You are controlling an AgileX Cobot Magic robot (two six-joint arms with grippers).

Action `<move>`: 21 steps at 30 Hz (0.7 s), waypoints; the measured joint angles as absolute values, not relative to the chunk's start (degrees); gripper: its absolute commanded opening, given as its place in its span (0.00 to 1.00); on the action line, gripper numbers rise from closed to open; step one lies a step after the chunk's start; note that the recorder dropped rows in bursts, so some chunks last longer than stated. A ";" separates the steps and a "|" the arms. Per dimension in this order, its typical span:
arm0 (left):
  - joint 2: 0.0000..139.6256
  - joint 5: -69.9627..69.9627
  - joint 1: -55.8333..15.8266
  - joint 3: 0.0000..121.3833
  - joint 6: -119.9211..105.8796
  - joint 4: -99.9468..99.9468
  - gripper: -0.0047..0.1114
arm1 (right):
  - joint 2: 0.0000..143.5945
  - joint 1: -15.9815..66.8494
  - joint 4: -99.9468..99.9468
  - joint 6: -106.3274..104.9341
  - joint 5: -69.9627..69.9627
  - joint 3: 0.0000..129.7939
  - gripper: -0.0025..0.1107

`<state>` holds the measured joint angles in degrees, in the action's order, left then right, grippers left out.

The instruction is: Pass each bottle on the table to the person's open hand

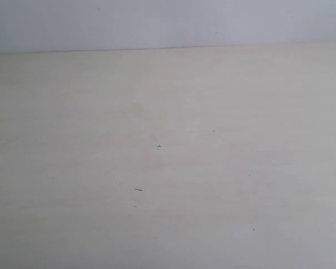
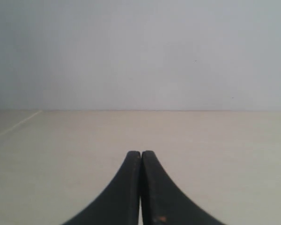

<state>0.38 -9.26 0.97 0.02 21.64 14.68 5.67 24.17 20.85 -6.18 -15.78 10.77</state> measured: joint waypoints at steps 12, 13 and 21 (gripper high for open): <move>0.38 -10.69 0.97 0.02 21.64 14.68 0.04 | 0.34 0.93 9.50 -7.55 -11.01 2.24 0.02; 0.38 -10.69 0.97 0.02 21.64 14.68 0.04 | 0.34 0.93 9.50 -7.55 -10.26 1.62 0.02; 0.38 -10.80 0.97 0.02 21.64 14.68 0.04 | 0.34 0.91 8.78 -7.09 -7.78 0.25 0.02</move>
<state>0.38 -10.80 0.97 0.02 21.64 14.68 0.34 0.91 8.78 -7.09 -7.78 0.25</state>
